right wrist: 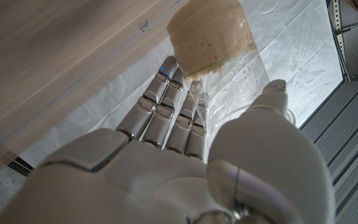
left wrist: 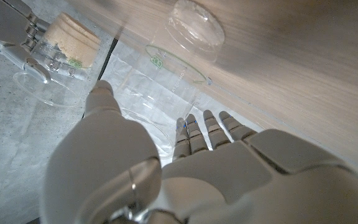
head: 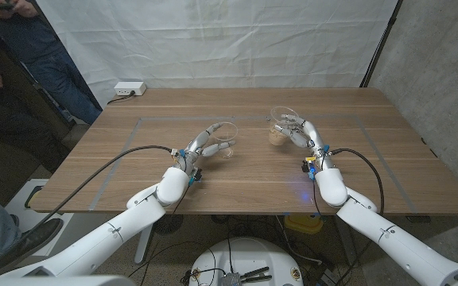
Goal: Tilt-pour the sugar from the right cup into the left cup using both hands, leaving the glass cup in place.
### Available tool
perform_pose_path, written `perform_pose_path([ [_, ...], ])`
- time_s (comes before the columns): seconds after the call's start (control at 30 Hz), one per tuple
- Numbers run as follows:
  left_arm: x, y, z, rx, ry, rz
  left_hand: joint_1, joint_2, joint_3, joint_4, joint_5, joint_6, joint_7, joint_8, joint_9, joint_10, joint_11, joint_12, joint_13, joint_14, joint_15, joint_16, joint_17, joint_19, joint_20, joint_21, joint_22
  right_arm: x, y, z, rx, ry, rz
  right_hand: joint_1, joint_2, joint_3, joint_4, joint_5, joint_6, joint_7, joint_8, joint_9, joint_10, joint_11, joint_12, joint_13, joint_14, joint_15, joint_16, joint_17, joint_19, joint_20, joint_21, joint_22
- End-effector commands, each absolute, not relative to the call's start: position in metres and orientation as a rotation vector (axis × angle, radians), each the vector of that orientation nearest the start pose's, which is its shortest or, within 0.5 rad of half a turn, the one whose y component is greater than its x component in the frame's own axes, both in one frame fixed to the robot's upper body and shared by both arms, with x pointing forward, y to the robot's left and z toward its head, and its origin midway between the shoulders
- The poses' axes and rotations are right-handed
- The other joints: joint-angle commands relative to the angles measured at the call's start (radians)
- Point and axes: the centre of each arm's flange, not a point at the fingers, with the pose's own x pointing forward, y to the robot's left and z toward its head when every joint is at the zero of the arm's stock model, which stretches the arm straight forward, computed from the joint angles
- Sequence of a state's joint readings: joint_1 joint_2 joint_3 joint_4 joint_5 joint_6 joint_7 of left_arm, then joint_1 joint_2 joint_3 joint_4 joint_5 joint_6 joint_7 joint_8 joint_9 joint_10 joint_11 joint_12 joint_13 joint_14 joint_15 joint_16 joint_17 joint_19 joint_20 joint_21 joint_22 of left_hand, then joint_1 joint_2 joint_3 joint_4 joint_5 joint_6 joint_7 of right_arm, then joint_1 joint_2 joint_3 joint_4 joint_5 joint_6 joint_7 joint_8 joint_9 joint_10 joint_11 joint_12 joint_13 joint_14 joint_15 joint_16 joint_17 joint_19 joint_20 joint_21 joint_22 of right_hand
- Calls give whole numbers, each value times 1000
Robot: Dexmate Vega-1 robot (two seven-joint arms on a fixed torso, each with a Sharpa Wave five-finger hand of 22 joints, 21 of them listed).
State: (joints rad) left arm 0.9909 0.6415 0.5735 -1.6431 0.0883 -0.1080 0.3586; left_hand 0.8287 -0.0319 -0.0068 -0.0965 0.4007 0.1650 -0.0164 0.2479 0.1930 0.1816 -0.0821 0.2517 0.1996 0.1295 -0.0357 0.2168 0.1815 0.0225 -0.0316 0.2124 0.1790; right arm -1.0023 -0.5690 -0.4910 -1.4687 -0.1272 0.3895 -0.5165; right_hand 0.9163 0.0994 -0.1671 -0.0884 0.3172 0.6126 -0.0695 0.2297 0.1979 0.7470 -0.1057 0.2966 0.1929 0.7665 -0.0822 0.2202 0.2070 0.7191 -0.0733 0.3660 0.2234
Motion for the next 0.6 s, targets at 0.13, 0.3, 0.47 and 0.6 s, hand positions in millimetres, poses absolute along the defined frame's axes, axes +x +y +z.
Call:
perform_pose_path([
  [0.13, 586, 198, -93, 673, -670, -66, 58, 40, 25, -15, 9, 66, -4, 17, 3, 65, -7, 14, 2, 62, -40, 11, 3, 45, -29, 14, 2, 590, -228, -85, -562, -836, -44, 2, 11, -5, 5, -1, 6, 0, -3, 4, 8, -1, -5, 5, 6, -131, 0, 2, -3, -119, -1, 0],
  [0.3, 585, 198, -93, 671, -673, -55, 89, 54, 35, -25, 6, 97, -15, 23, 3, 95, -17, 17, 2, 87, -48, 11, 1, 64, -35, 16, 2, 590, -229, -85, -563, -832, -42, 4, 11, -5, 5, -1, 5, -1, -4, 5, 7, -3, -7, 5, 4, -131, -1, 2, -3, -119, -1, 0],
  [0.47, 583, 198, -92, 663, -684, -31, 133, 80, 53, -36, -2, 165, -26, 38, 2, 149, -34, 25, 1, 138, -63, 16, 0, 95, -41, 21, 2, 588, -230, -85, -568, -834, -41, 5, 11, -5, 4, -2, 4, -1, -5, 5, 7, -3, -8, 5, 3, -124, -2, 2, -4, -119, -1, -1],
  [0.6, 582, 198, -92, 654, -685, -33, 159, 93, 64, -42, -11, 198, -32, 44, 2, 190, -42, 31, 1, 169, -71, 18, 0, 114, -40, 23, 2, 588, -231, -85, -569, -837, -40, 6, 11, -5, 3, -2, 3, -1, -6, 5, 7, -3, -8, 5, 3, -124, -2, 2, -4, -119, -1, -1],
])
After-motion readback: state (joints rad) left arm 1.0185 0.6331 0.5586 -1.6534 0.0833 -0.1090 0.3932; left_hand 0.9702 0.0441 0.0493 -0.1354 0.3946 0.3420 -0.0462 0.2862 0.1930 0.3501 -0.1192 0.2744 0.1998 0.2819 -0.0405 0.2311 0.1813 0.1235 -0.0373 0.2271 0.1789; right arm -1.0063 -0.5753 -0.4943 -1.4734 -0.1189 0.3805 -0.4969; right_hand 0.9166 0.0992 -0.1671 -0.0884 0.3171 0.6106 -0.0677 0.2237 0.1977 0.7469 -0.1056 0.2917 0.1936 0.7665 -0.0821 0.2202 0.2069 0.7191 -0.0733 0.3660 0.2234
